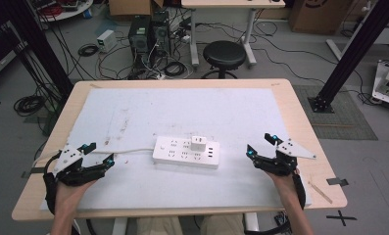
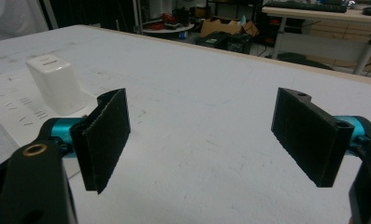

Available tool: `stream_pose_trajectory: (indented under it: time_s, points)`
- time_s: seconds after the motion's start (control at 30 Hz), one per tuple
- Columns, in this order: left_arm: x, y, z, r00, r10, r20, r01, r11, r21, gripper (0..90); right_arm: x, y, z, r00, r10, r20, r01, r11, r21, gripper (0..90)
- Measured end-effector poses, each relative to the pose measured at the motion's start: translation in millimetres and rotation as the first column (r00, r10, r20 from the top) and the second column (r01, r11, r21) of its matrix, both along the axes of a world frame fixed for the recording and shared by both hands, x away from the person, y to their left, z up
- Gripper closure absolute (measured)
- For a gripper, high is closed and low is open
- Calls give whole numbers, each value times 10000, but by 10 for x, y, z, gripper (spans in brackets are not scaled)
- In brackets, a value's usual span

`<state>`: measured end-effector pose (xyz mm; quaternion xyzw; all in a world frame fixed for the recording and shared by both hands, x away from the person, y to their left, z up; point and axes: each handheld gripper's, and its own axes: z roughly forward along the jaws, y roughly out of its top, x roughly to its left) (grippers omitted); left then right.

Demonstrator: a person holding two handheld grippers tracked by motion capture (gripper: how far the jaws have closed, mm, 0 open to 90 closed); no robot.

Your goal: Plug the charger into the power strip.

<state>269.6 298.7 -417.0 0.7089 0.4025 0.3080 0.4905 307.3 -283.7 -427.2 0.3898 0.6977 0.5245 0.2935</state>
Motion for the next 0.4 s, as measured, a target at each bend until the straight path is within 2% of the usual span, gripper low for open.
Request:
stream_pose_trajectory:
  time_s: [0.2,0.4]
  points:
    - [9,2,-10,10000,10,-44,-10,10000,-18,236,0,-31,-3,9999,-26,-97,26,10000,23,200]
    - [15,11,3,9999,-45,94,46,10000,-50,236,5,-38,-12,9999,-71,-142,71,10000,-6,200]
